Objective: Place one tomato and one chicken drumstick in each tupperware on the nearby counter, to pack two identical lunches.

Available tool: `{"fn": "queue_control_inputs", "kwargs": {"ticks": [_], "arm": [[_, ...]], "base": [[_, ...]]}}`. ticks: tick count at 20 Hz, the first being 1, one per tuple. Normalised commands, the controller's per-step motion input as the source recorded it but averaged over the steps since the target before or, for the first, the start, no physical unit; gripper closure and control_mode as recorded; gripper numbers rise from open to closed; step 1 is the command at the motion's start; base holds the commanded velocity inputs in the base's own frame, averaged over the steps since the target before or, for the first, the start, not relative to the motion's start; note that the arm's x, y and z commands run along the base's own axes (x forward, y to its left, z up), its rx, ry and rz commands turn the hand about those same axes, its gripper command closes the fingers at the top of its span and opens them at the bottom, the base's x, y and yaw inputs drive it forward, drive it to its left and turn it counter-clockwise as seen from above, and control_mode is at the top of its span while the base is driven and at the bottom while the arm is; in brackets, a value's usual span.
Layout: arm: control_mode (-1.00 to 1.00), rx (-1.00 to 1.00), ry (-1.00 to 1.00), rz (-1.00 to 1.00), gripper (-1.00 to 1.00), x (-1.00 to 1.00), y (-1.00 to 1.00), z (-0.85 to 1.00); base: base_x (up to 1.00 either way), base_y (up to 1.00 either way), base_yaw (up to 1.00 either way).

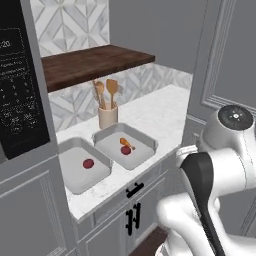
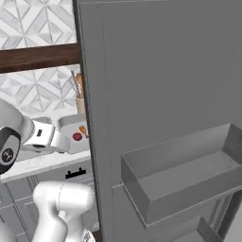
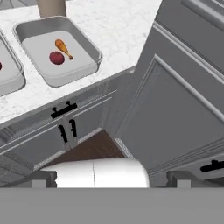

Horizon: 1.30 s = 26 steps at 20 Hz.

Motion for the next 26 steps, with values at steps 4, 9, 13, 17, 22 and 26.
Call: {"fn": "queue_control_inputs", "kwargs": {"ticks": [4,9,13,17,22,26], "arm": [[1.00,0.00,0.00,0.00,-1.00,0.00,0.00,0.00],[1.00,0.00,0.00,0.00,-1.00,0.00,0.00,0.00],[1.00,0.00,0.00,0.00,-1.00,0.00,0.00,0.00],[1.00,0.00,0.00,0.00,-1.00,0.00,0.00,0.00],[1.00,0.00,0.00,0.00,-1.00,0.00,0.00,0.00],[1.00,0.00,0.00,0.00,-1.00,0.00,0.00,0.00]], "base": [[-1.00,0.03,0.00],[-1.00,0.03,0.00],[-0.96,-0.30,-0.16],[-0.39,-0.47,-0.41],[0.00,-0.26,-0.58],[0.00,-0.08,-0.66]]}}
